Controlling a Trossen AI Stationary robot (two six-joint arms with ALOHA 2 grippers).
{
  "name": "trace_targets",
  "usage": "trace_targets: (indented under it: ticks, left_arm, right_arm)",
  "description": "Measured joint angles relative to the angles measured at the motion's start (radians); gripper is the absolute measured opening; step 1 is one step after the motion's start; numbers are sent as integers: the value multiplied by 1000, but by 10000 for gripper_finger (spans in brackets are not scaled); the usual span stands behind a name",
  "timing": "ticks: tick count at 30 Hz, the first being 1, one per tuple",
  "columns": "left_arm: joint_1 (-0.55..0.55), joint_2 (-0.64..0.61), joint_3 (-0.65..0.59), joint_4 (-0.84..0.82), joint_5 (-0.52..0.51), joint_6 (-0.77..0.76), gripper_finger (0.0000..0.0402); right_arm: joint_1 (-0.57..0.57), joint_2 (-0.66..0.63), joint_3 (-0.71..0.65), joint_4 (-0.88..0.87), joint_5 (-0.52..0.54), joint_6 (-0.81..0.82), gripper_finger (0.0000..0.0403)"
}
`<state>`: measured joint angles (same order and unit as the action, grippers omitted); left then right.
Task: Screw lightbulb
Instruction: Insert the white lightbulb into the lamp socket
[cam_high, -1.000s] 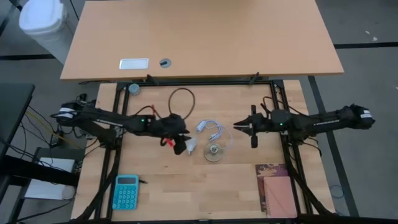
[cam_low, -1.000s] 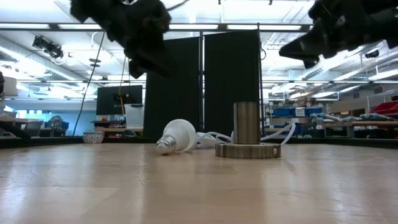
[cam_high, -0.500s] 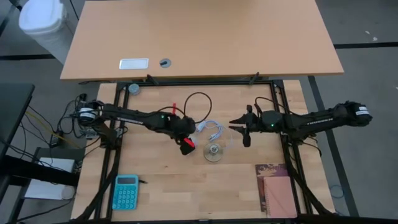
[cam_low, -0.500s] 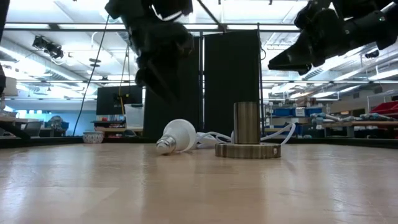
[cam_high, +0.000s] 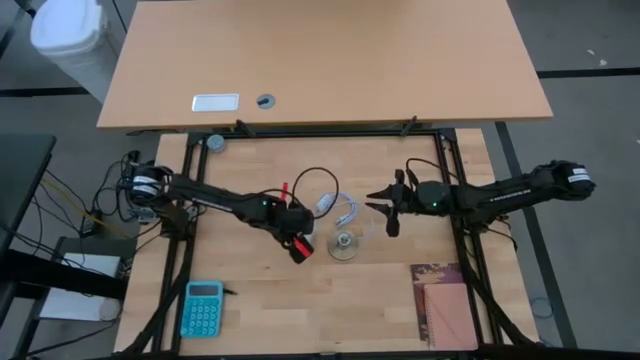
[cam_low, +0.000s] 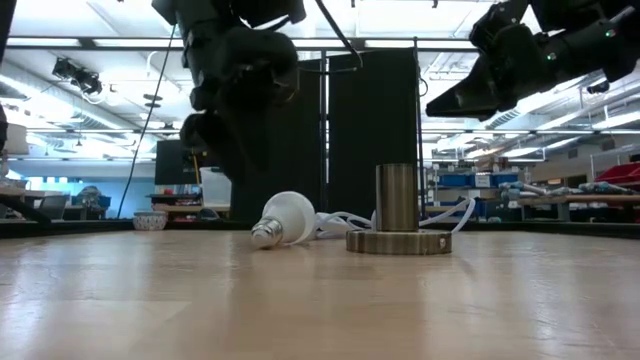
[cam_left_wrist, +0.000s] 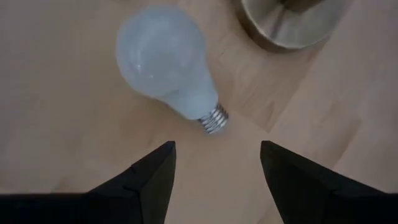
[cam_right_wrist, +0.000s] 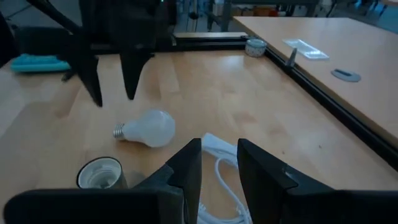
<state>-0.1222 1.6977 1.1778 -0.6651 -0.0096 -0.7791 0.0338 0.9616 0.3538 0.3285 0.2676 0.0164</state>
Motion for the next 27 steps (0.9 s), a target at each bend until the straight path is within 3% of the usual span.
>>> trace_targets:
  ticks: [11,17,27]
  left_arm:
    - [9,77,0,26,-64,-193,241]
    - [14,113,0,58,-79,-287,242]
    - [24,142,0,105,-101,-303,274]
  right_arm:
    - [19,21,0,55,2,-20,102]
    - [51,29,0,62,56,-26,102]
    - [56,34,0,62,65,-48,101]
